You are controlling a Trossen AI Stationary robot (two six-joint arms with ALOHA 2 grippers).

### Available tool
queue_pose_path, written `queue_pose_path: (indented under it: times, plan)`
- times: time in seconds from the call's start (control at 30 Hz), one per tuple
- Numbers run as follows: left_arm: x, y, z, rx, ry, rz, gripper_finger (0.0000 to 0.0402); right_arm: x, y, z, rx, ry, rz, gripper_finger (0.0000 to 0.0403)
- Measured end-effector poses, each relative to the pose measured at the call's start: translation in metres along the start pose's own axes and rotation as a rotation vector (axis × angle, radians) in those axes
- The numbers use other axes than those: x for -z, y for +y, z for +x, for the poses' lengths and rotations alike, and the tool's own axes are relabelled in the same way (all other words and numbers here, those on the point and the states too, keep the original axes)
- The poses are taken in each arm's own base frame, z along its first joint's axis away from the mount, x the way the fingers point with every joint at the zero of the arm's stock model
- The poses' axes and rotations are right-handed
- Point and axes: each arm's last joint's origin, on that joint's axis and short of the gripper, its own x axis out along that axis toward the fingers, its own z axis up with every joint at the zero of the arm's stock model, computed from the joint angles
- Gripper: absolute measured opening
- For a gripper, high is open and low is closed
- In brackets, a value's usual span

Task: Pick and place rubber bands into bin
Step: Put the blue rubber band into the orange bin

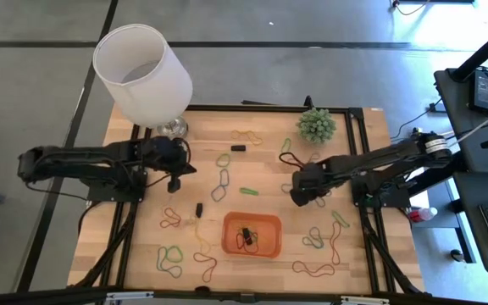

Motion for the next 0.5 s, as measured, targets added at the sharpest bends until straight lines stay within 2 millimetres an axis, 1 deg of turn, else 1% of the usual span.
queue_pose_path:
  times: [0.07,0.17,0.3,0.4,0.5]
  plan:
    - [0.004,0.002,0.002,0.062,0.007,0.033,0.0001,0.003,0.000,0.007,0.024,0.033,0.003,0.0091]
    - [0.005,0.002,0.002,0.162,0.013,0.085,0.0002,0.007,0.004,0.009,0.017,0.054,0.003,0.0111]
    - [0.009,0.002,0.003,0.202,0.038,0.147,0.0001,0.011,0.004,0.009,0.031,0.060,-0.019,0.0132]
    - [0.009,0.003,0.003,0.235,0.036,0.147,0.0001,0.013,0.001,0.009,0.063,0.069,-0.027,0.0142]
    - [0.009,0.002,0.002,0.289,0.026,0.130,0.0001,0.014,-0.002,0.009,0.090,0.080,-0.082,0.0148]
